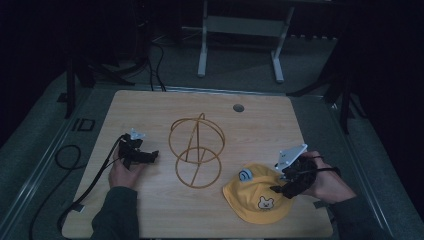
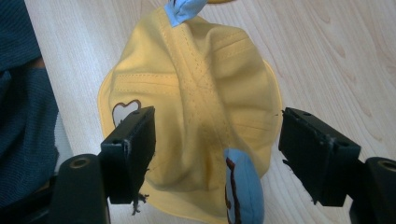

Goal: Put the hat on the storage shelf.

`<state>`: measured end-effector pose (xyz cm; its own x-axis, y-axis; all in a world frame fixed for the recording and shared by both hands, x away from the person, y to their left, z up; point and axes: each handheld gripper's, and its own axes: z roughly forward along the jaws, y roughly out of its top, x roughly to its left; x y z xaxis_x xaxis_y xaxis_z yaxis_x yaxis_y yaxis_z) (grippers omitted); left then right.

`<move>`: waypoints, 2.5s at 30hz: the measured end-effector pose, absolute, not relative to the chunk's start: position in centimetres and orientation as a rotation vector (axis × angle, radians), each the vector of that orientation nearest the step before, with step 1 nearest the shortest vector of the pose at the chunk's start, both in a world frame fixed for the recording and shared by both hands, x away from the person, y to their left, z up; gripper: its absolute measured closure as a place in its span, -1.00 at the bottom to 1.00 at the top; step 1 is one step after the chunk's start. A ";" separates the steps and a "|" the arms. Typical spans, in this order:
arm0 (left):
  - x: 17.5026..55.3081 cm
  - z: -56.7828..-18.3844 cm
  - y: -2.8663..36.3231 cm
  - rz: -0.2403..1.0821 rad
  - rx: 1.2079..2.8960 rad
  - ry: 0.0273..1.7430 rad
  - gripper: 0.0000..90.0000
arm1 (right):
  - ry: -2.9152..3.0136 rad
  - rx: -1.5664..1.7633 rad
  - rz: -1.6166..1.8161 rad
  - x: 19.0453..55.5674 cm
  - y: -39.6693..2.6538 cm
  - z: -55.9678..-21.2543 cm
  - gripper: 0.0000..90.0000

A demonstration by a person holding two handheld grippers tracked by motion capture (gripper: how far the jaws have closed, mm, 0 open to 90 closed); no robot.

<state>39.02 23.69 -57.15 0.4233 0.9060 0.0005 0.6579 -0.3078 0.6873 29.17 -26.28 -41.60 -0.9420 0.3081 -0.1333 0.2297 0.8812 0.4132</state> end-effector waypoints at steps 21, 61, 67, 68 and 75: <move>39.0 -57.1 23.7 0.525 2.069 1.316 -0.95 | 2.962 0.328 0.441 30.1 -24.1 -42.5 -0.06; 39.0 -57.1 23.7 0.525 2.068 1.316 -0.95 | 3.109 0.185 0.235 30.8 -21.7 -42.8 0.65; 39.0 -57.1 23.7 0.525 2.069 1.316 -0.95 | 3.100 0.174 0.256 30.8 -21.9 -42.4 0.65; 39.0 -57.1 23.7 0.525 2.068 1.316 -0.95 | 3.099 0.177 0.255 30.8 -22.0 -42.2 0.65; 39.0 -57.1 23.7 0.525 2.069 1.316 -0.95 | 3.098 0.165 0.269 30.7 -22.3 -41.5 0.66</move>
<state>39.02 23.69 -57.15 0.4234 0.9060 0.0006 0.6579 -0.3079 0.6872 30.73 -22.33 -41.46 -0.9940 0.1079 -0.0180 0.1032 0.9794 0.1734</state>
